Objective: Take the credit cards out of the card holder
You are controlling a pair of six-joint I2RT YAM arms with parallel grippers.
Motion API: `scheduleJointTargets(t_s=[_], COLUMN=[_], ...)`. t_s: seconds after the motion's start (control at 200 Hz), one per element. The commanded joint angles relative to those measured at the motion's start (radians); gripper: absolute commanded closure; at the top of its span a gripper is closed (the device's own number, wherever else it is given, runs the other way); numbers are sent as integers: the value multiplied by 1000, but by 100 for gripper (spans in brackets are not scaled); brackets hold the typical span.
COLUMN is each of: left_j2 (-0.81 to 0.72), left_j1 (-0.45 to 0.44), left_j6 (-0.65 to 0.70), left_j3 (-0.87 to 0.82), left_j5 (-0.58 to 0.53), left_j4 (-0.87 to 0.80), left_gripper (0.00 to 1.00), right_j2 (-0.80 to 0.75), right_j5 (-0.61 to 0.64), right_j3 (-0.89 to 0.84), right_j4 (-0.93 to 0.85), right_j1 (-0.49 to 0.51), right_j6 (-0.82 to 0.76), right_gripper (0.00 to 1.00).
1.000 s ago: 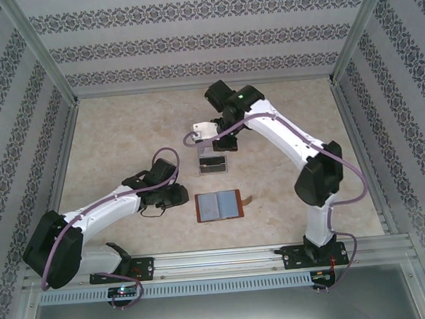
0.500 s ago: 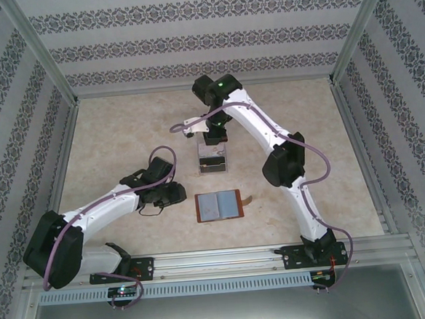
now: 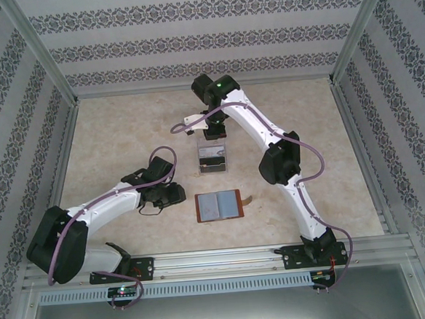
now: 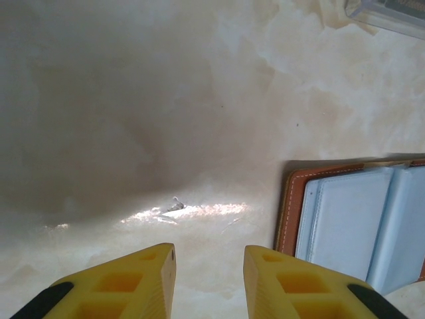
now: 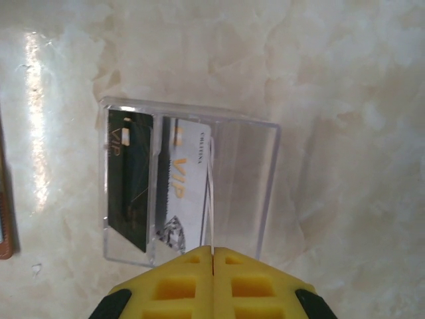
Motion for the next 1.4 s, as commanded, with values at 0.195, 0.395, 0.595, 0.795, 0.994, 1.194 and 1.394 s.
scheduleJointTargets(t_s=[0.195,0.395,0.595,0.795,0.994,1.194,1.394], left_j2=[15,13,13,2,-8,2,31], left_j1=[21,25,25,26,25,26,23], left_j6=[21,21,21,16,15,19,47], left_j3=[12,11,14,7,3,8,29], left_j5=[14,15,14,10,6,24,72], left_j4=[-15,-20,-23,-24,-26,-11,-10], left_gripper=[67,67,67,67,67,66,66], right_j2=[87,114,109,71,-4,-88,-236], right_j5=[15,2,44,79,47,48,-4], right_j3=[32,30,29,18,-53,-175,-361], right_j4=[76,72,118,185,246,335,490], right_j1=[-6,-4,-8,-17,-24,-25,-24], right_j6=[-9,0,28,45,69,125,357], right_gripper=[100,100,68,64,63,63,63])
